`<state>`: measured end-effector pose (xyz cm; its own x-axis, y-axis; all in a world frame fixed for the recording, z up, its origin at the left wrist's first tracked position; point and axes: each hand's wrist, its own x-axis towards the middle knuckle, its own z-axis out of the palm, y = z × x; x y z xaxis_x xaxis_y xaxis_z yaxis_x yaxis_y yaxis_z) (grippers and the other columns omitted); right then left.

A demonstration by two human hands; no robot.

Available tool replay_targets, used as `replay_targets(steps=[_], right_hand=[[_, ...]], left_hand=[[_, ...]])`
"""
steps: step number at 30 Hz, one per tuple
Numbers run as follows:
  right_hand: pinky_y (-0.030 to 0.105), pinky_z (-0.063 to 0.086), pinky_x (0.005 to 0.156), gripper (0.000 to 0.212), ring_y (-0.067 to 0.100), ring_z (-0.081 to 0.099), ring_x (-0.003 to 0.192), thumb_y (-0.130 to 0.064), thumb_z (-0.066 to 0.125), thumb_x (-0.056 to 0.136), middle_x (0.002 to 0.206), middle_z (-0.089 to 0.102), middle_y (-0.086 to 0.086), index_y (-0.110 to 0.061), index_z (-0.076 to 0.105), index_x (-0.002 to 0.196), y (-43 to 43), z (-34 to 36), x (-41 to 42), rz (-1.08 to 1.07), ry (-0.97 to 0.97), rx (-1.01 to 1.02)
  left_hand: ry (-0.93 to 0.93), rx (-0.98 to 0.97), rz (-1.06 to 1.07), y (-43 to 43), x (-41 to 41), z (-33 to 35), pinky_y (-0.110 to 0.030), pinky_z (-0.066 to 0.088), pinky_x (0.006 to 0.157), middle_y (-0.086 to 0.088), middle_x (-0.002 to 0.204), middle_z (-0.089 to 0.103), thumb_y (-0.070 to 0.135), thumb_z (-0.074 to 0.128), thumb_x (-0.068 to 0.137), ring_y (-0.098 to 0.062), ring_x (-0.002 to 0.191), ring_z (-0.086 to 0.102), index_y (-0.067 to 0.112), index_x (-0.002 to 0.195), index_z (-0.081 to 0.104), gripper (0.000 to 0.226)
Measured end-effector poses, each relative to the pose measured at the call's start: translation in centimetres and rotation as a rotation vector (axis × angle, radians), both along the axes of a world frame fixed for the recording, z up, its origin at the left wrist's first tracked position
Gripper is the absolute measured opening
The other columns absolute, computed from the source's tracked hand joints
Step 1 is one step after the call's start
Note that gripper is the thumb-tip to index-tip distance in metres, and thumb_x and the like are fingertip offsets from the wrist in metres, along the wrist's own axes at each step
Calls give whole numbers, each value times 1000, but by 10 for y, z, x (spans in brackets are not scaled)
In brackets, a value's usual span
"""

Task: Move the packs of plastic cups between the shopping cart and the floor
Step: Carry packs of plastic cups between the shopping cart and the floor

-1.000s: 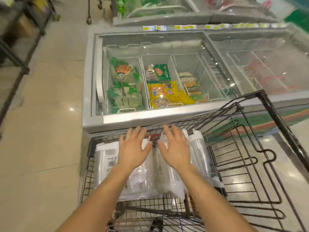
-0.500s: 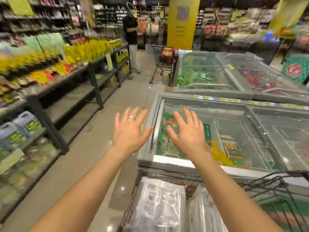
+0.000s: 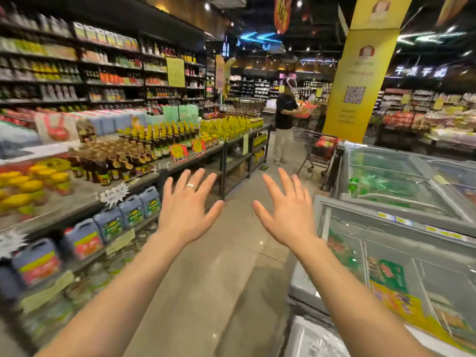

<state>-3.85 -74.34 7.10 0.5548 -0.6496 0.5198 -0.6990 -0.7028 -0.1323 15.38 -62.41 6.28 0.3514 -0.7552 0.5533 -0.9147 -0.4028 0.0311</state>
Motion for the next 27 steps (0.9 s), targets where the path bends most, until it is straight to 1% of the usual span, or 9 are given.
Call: replay_targets(steps=[3, 6, 11, 13, 15, 18, 21, 25, 27], right_hand=[[50, 18, 116, 73, 35, 16, 147, -66, 27, 86, 162, 20, 7, -33, 30, 152, 45, 10, 61, 94, -26, -27], [48, 19, 116, 72, 33, 16, 147, -64, 30, 86, 162, 20, 6, -34, 29, 152, 90, 18, 126, 194, -20, -43], [50, 26, 112, 72, 35, 23, 145, -65, 32, 86, 159, 28, 8, -32, 36, 150, 175, 19, 229, 423, -46, -45], [52, 29, 111, 71, 36, 27, 144, -65, 32, 86, 157, 31, 9, -31, 38, 149, 210, 18, 266, 524, -46, -51], [52, 29, 112, 71, 36, 27, 144, -64, 34, 86, 157, 32, 9, -31, 37, 149, 244, 16, 299, 607, -43, -42], [52, 28, 111, 72, 36, 25, 144, -64, 33, 87, 158, 30, 9, -31, 34, 150, 291, 12, 345, 723, -32, -38], [52, 28, 111, 71, 36, 24, 145, -63, 35, 88, 158, 29, 9, -30, 34, 150, 332, 10, 391, 832, -31, -38], [50, 23, 114, 73, 35, 18, 147, -64, 30, 87, 160, 24, 6, -31, 28, 153, 378, 5, 453, 931, -22, -19], [50, 22, 114, 74, 37, 18, 146, -63, 30, 87, 160, 24, 7, -31, 28, 153, 399, 1, 483, 974, -22, -2]], left_hand=[[7, -3, 97, 66, 55, 6, -56, 19, 115, -2, 156, 36, 67, 21, 86, -29, 145, 27, 31, 150, 35, 74], [0, -19, 220, 138, 103, 13, -56, 19, 114, -1, 156, 36, 67, 21, 87, -29, 145, 27, 31, 150, 35, 74], [12, -32, 446, 256, 160, 19, -54, 14, 116, 0, 159, 30, 68, 16, 84, -27, 147, 21, 33, 152, 30, 78], [13, -51, 527, 300, 177, 17, -55, 17, 115, -1, 157, 34, 67, 18, 83, -29, 146, 25, 31, 151, 35, 78], [21, -62, 604, 341, 192, 13, -55, 20, 114, -3, 155, 39, 66, 20, 83, -31, 144, 29, 30, 149, 39, 77], [33, -43, 720, 397, 212, 11, -56, 22, 113, -4, 154, 40, 66, 23, 84, -31, 143, 30, 30, 148, 40, 75], [24, -31, 833, 448, 232, 7, -55, 18, 116, -2, 155, 38, 66, 21, 86, -29, 143, 29, 30, 149, 35, 74], [0, -36, 963, 505, 263, 2, -55, 16, 116, -1, 155, 37, 63, 31, 92, -27, 143, 29, 30, 150, 33, 66], [14, -21, 1023, 526, 283, -2, -53, 15, 116, 0, 157, 33, 64, 27, 92, -26, 145, 25, 31, 151, 30, 69]])
